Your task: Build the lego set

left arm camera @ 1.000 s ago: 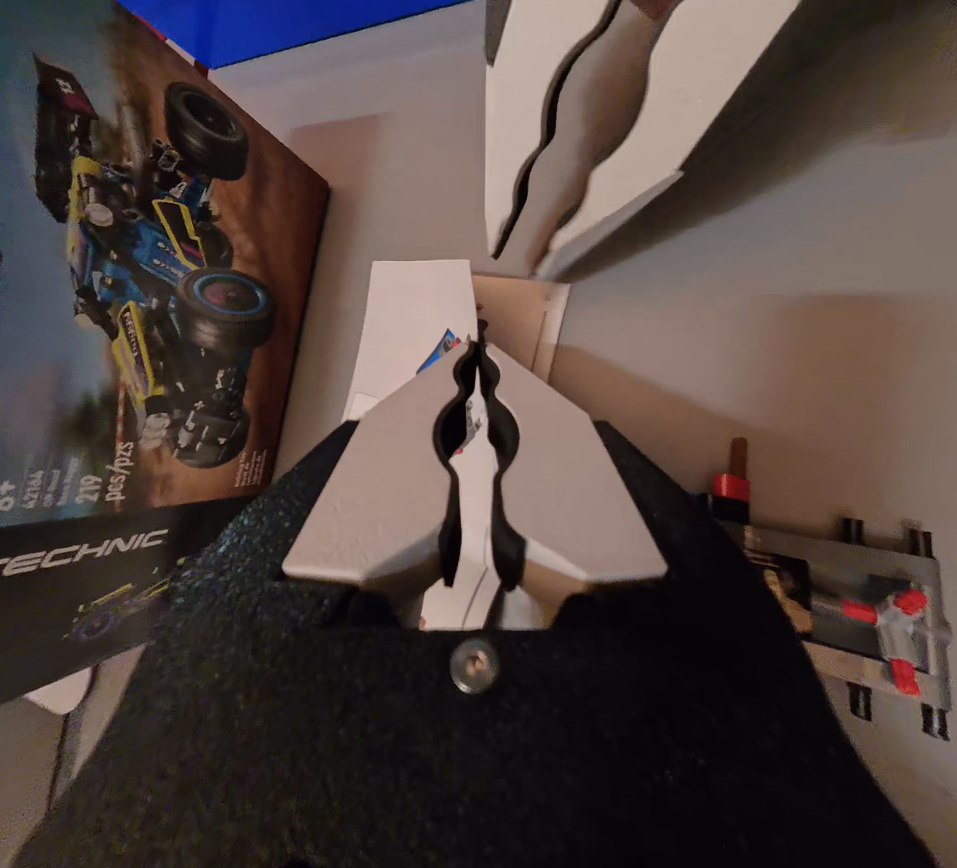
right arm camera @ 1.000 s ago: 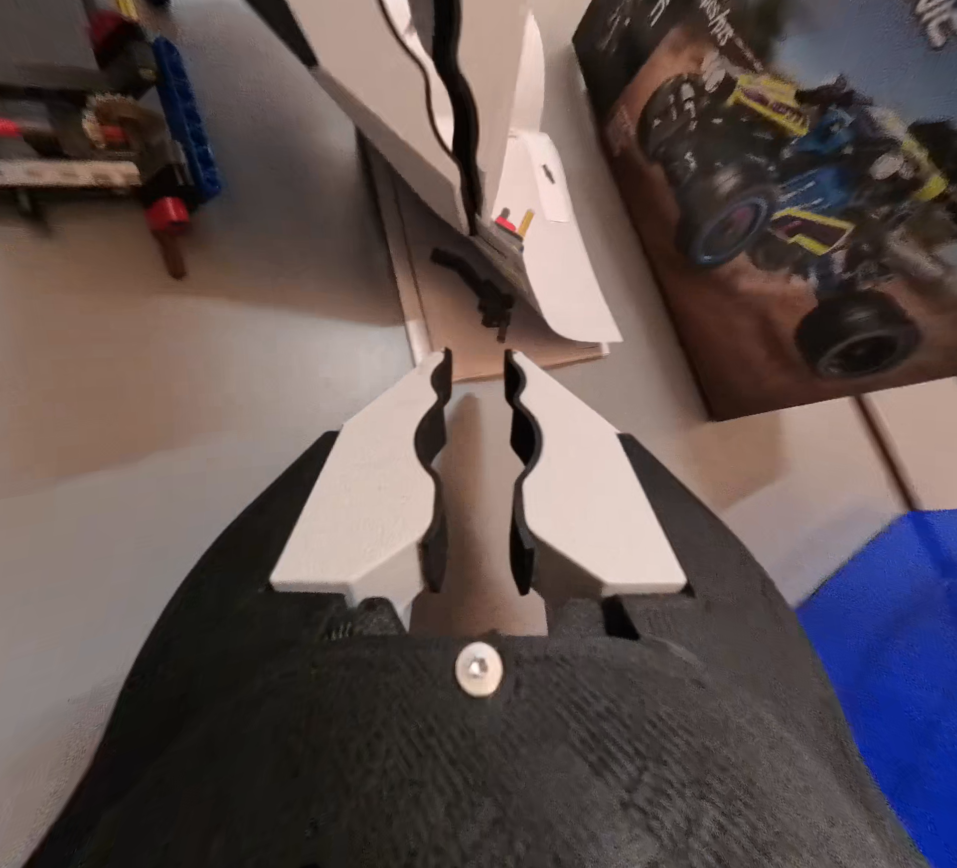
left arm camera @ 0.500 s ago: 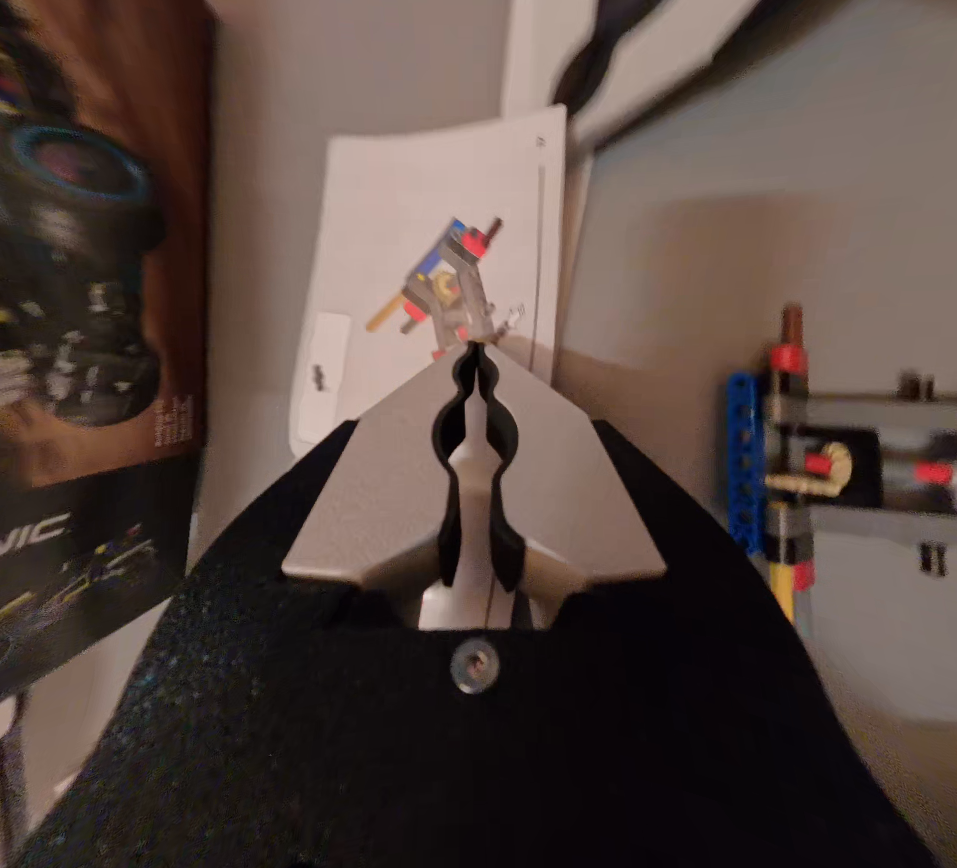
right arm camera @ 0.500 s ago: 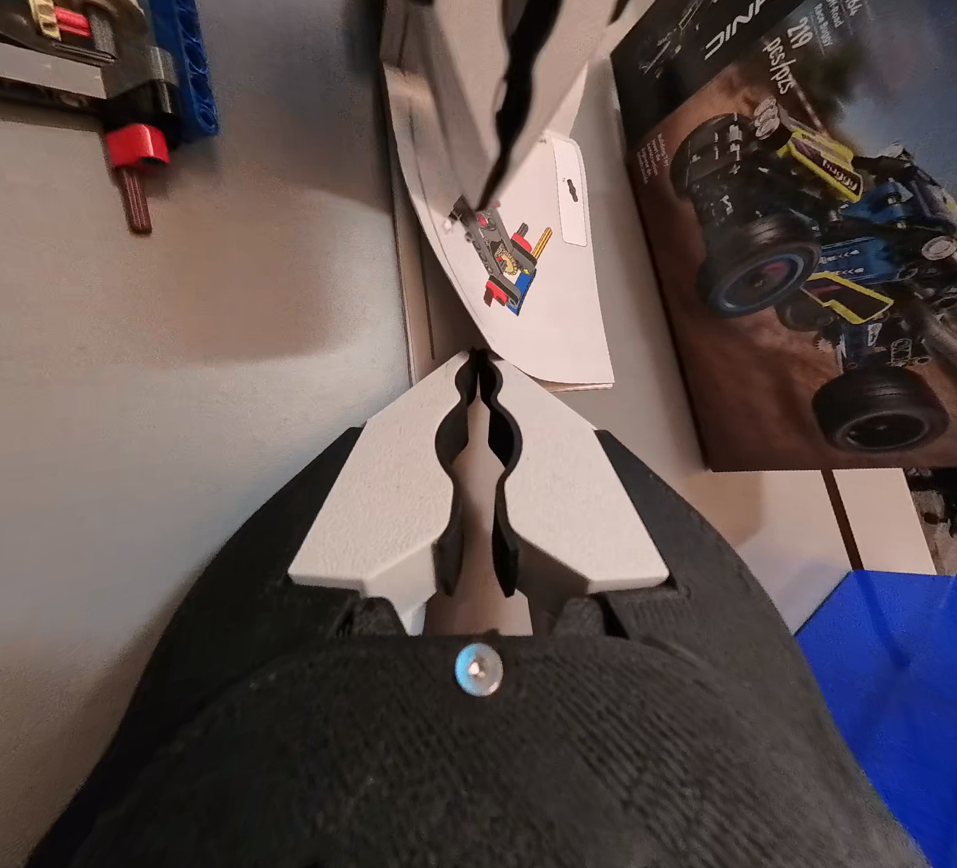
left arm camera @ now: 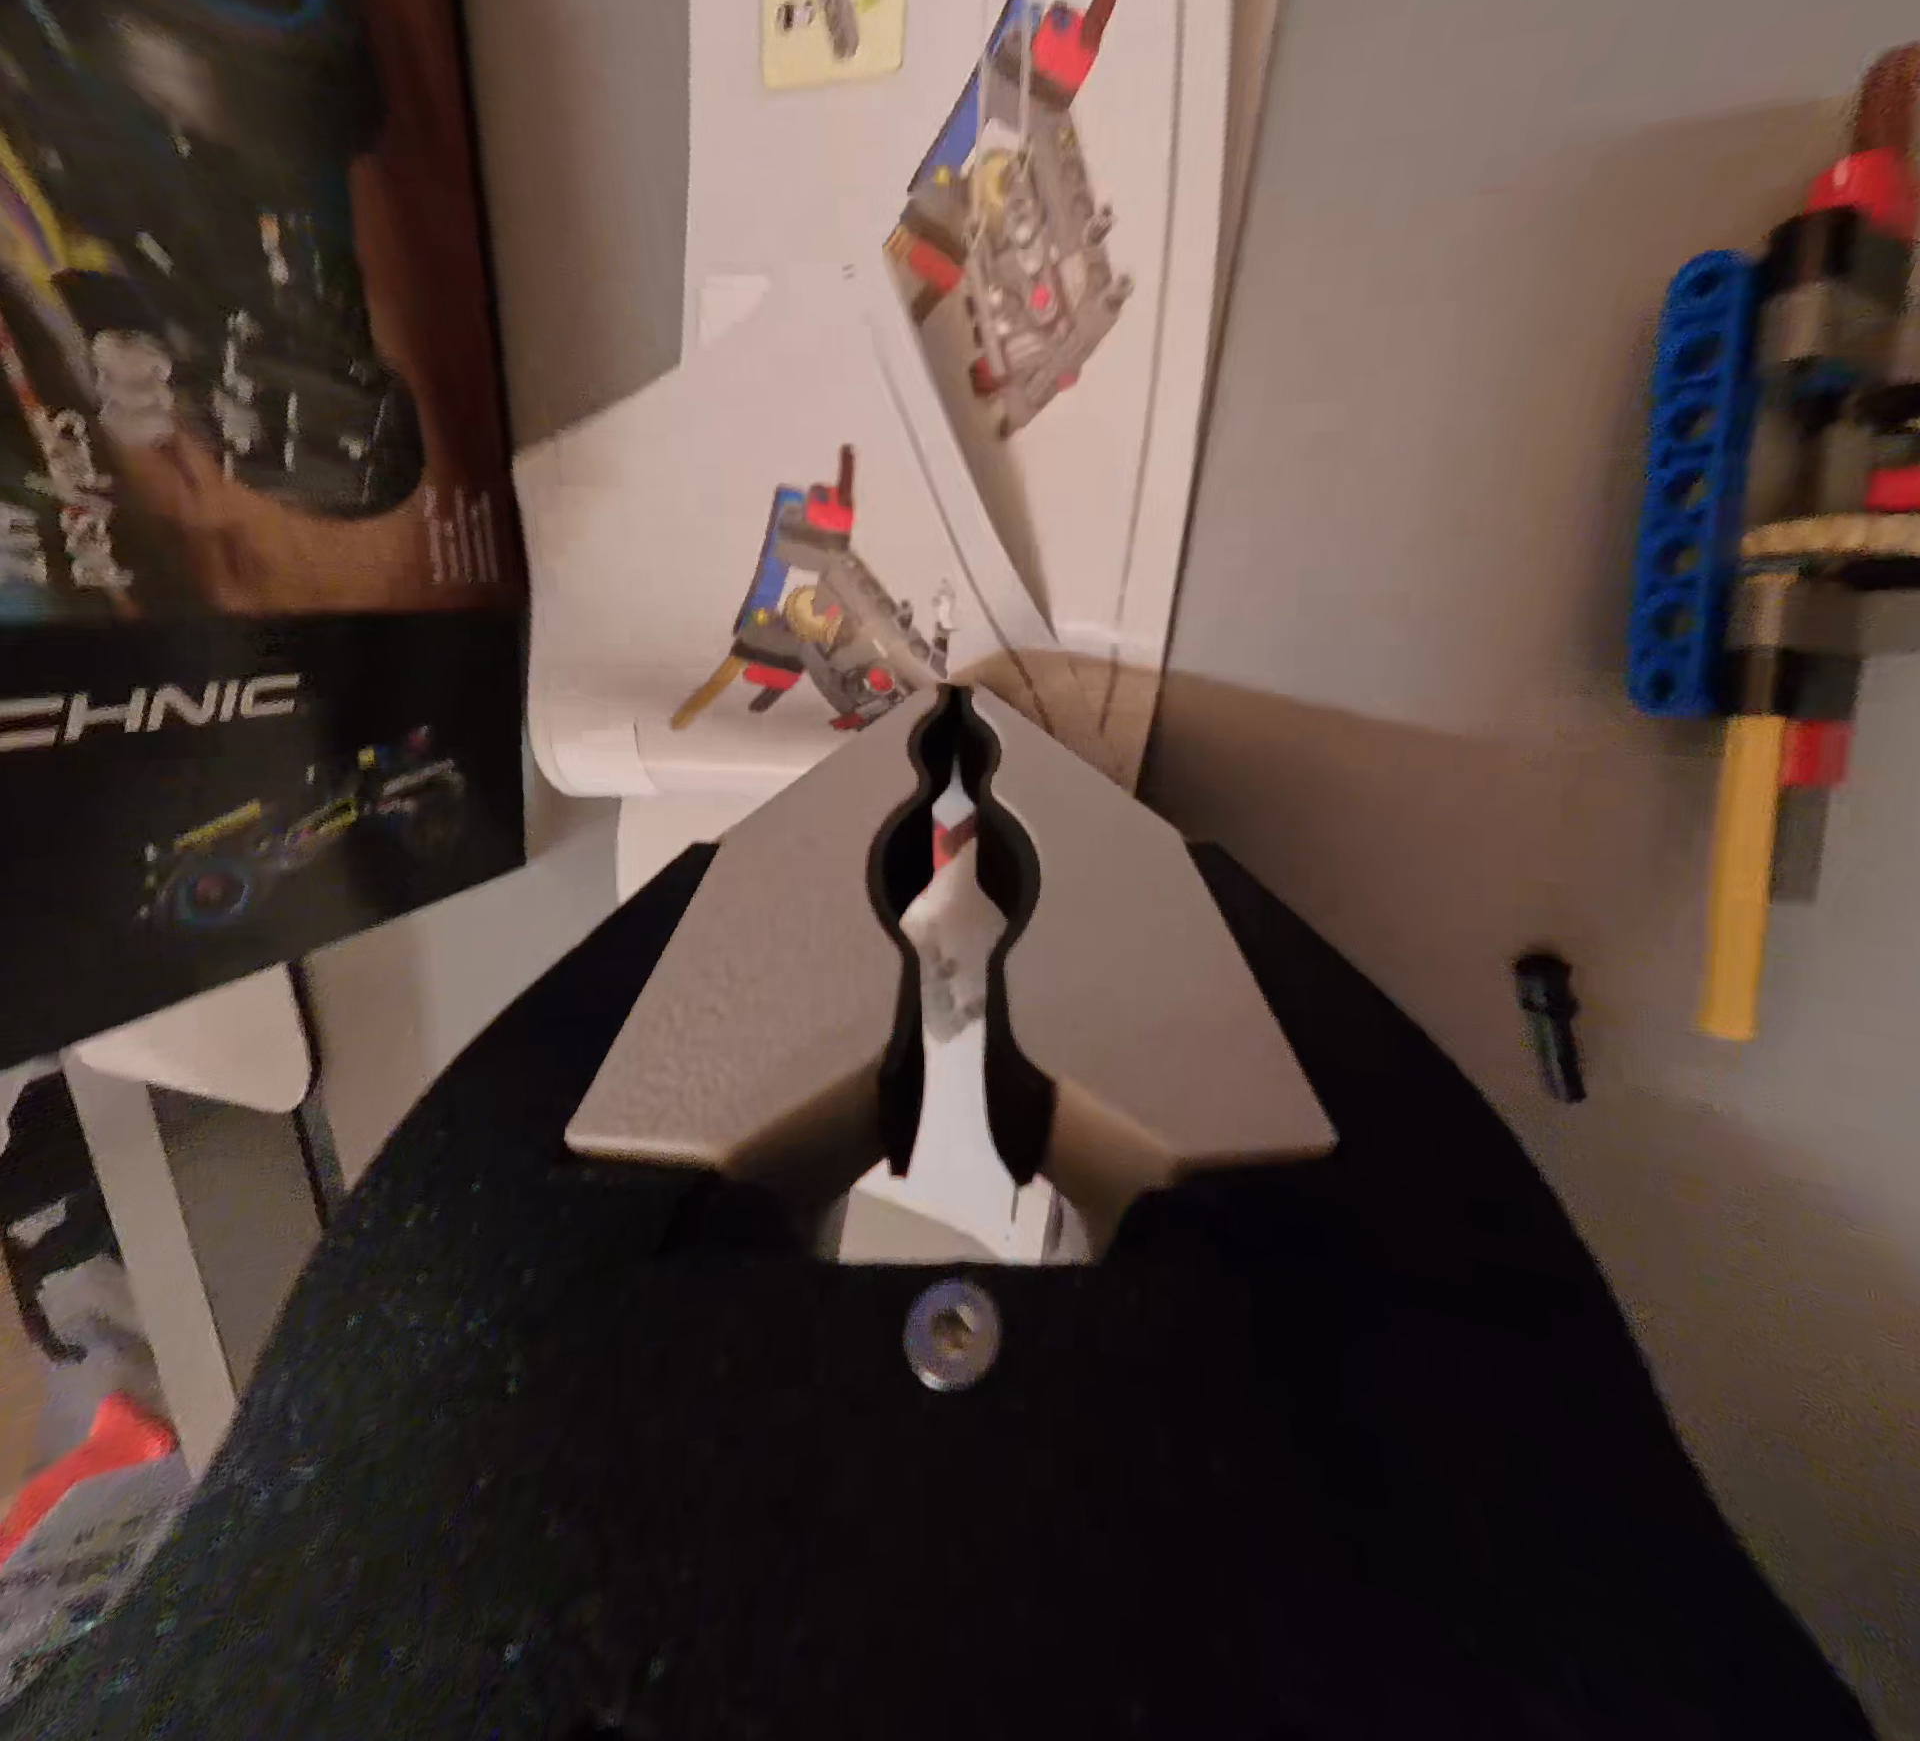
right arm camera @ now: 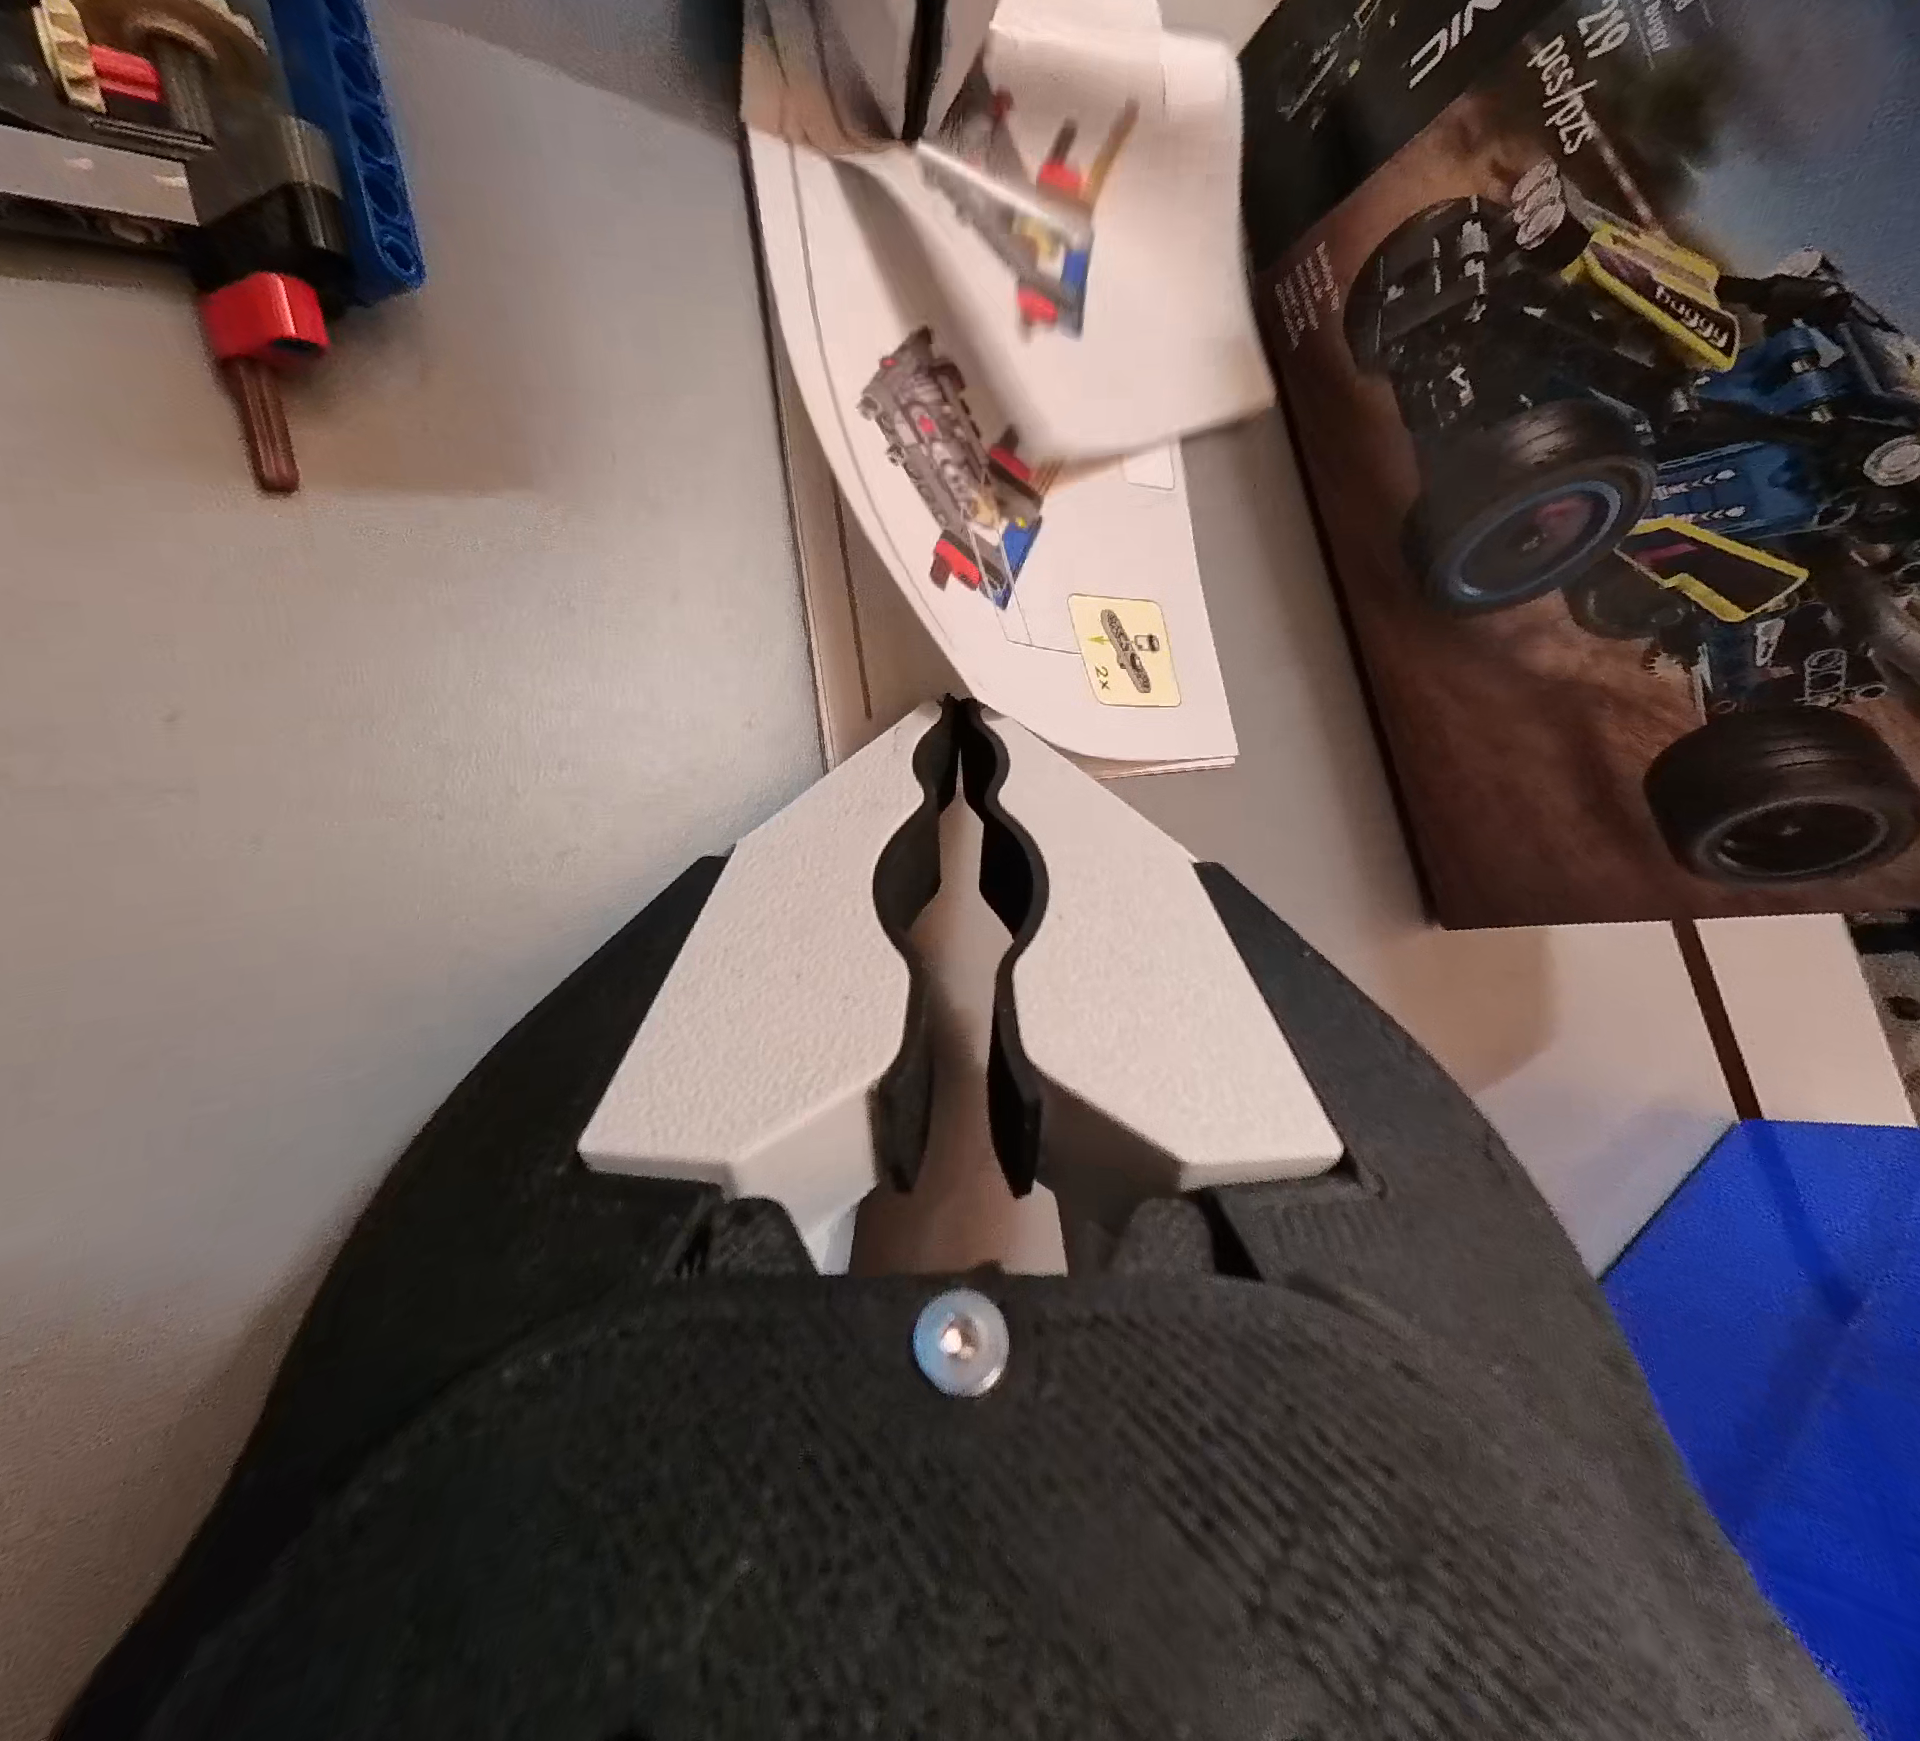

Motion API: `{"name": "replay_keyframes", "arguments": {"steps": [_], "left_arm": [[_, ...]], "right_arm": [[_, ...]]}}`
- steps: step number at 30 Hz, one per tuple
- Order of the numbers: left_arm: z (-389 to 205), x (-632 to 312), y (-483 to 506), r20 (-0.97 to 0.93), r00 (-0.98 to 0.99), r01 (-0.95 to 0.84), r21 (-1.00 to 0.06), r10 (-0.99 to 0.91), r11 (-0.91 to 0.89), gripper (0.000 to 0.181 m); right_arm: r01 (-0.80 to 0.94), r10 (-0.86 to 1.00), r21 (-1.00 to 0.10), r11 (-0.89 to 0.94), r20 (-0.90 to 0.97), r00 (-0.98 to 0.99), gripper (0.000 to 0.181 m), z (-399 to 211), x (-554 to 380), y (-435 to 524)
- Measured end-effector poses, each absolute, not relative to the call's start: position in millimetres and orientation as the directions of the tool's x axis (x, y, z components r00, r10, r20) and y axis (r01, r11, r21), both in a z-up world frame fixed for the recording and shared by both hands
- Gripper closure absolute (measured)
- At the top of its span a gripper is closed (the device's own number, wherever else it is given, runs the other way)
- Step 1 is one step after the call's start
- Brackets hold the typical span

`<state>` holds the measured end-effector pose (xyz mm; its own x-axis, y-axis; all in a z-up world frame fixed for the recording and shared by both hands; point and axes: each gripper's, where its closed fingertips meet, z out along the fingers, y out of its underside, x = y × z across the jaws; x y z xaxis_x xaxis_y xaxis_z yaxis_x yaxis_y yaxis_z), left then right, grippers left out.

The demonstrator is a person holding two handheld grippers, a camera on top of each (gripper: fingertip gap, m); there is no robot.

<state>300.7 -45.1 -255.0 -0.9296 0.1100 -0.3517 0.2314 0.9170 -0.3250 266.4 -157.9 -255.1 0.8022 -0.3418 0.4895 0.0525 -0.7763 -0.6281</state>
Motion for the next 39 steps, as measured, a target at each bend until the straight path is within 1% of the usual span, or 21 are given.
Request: {"name": "replay_keyframes", "arguments": {"steps": [3, 5, 6, 8, 9, 10, 11, 13, 15, 17, 19, 21, 22, 25, 27, 29, 32, 34, 36, 37, 39], "left_arm": [[-254.4, 302.9, -38.0, -0.344, -0.936, 0.196, -0.353, 0.068, 0.915, 0.181], [-255.3, 304.1, -34.4, -0.353, -0.935, 0.182, -0.359, 0.047, 0.915, 0.181], [-255.0, 305.3, -33.1, -0.364, -0.931, 0.178, -0.364, 0.036, 0.914, 0.181], [-253.2, 305.6, -32.9, -0.365, -0.931, 0.15, -0.395, -0.005, 0.907, 0.181], [-251.1, 305.7, -33.6, -0.36, -0.933, 0.131, -0.418, -0.031, 0.899, 0.181], [-249.1, 305.3, -33.8, -0.352, -0.934, 0.111, -0.44, -0.057, 0.891, 0.181], [-247.8, 304.9, -33.3, -0.342, -0.936, 0.09, -0.458, -0.082, 0.884, 0.181], [-247.3, 306.8, -27.0, -0.333, -0.933, 0.044, -0.474, -0.134, 0.879, 0.181], [-246.6, 314.8, -11.6, -0.356, -0.911, -0.024, -0.461, -0.21, 0.887, 0.181], [-241.6, 325.2, 9.8, -0.398, -0.86, -0.121, -0.451, -0.32, 0.884, 0.181], [-230.9, 334.3, 32.2, -0.433, -0.773, -0.249, -0.463, -0.463, 0.85, 0.176], [-212.2, 336.7, 37.4, -0.459, -0.68, -0.31, -0.526, -0.571, 0.792, 0.173], [-202.0, 330.7, 26.3, -0.451, -0.675, -0.284, -0.572, -0.584, 0.77, 0.173], [-173.1, 298.2, -38.2, -0.408, -0.752, -0.089, -0.716, -0.518, 0.692, 0.175], [-169.6, 278.9, -74.1, -0.392, -0.812, 0.014, -0.754, -0.433, 0.657, 0.177], [-177.3, 278.6, -83.4, -0.363, -0.818, -0.026, -0.752, -0.447, 0.659, 0.173], [-178.5, 245.5, -107.7, -0.313, -0.897, 0.04, -0.76, -0.312, 0.648, 0.173], [-187.9, 233.7, -111.8, -0.343, -0.913, 0.093, -0.702, -0.221, 0.706, 0.179], [-211.5, 229.1, -106.2, -0.297, -0.943, 0.062, -0.604, -0.152, 0.794, 0.175], [-217.5, 229.5, -106.2, -0.275, -0.95, 0.045, -0.588, -0.148, 0.807, 0.175], [-223.2, 229.8, -113.0, -0.235, -0.963, 0.039, -0.606, -0.131, 0.795, 0.174]], "right_arm": [[0.021, -0.332, -0.633, -0.773, 0.433, 0.838, 0.181, -254.6, 260.2, -164.2], [-0.035, -0.385, -0.638, -0.77, 0.421, 0.821, 0.181, -242.7, 263.5, -180.8], [-0.041, -0.433, -0.676, -0.736, 0.424, 0.795, 0.181, -227.4, 267.7, -185.2], [0.011, -0.542, -0.8, -0.601, 0.418, 0.729, 0.181, -185.8, 277.7, -177.9], [0.05, -0.564, -0.84, -0.54, 0.406, 0.719, 0.181, -172.2, 279.9, -165.5], [0.073, -0.545, -0.841, -0.536, 0.411, 0.731, 0.181, -172.3, 280.7, -150.5], [0.079, -0.503, -0.803, -0.591, 0.443, 0.742, 0.181, -184.6, 283.5, -137.7], [0.092, -0.365, -0.651, -0.753, 0.53, 0.765, 0.181, -225.4, 290.4, -124.3], [0.116, -0.278, -0.556, -0.823, 0.572, 0.772, 0.181, -252.5, 294.4, -120.1], [0.14, -0.285, -0.574, -0.807, 0.586, 0.759, 0.181, -254.2, 295.1, -115.5], [0.148, -0.266, -0.556, -0.818, 0.594, 0.76, 0.181, -254.4, 294.1, -115.8], [0.172, -0.251, -0.54, -0.824, 0.62, 0.744, 0.181, -254.2, 293.9, -115.8], [0.183, -0.246, -0.53, -0.828, 0.636, 0.732, 0.181, -254.2, 293.8, -115.8], [0.199, -0.229, -0.508, -0.838, 0.658, 0.717, 0.181, -254.1, 293.8, -115.7], [0.199, -0.226, -0.507, -0.839, 0.656, 0.72, 0.181, -254.1, 293.4, -115.7], [0.199, -0.229, -0.517, -0.832, 0.648, 0.726, 0.181, -254.1, 291.7, -115.8], [0.193, -0.246, -0.542, -0.818, 0.633, 0.734, 0.181, -253.9, 289.8, -116.0], [0.191, -0.247, -0.541, -0.819, 0.633, 0.734, 0.181, -254.0, 290.0, -115.8], [0.197, -0.242, -0.539, -0.819, 0.636, 0.732, 0.181, -253.9, 290.7, -114.6], [0.2, -0.244, -0.546, -0.814, 0.633, 0.735, 0.181, -253.5, 290.8, -112.8], [0.188, -0.274, -0.583, -0.79, 0.611, 0.743, 0.181, -251.5, 291.6, -108.5]]}}
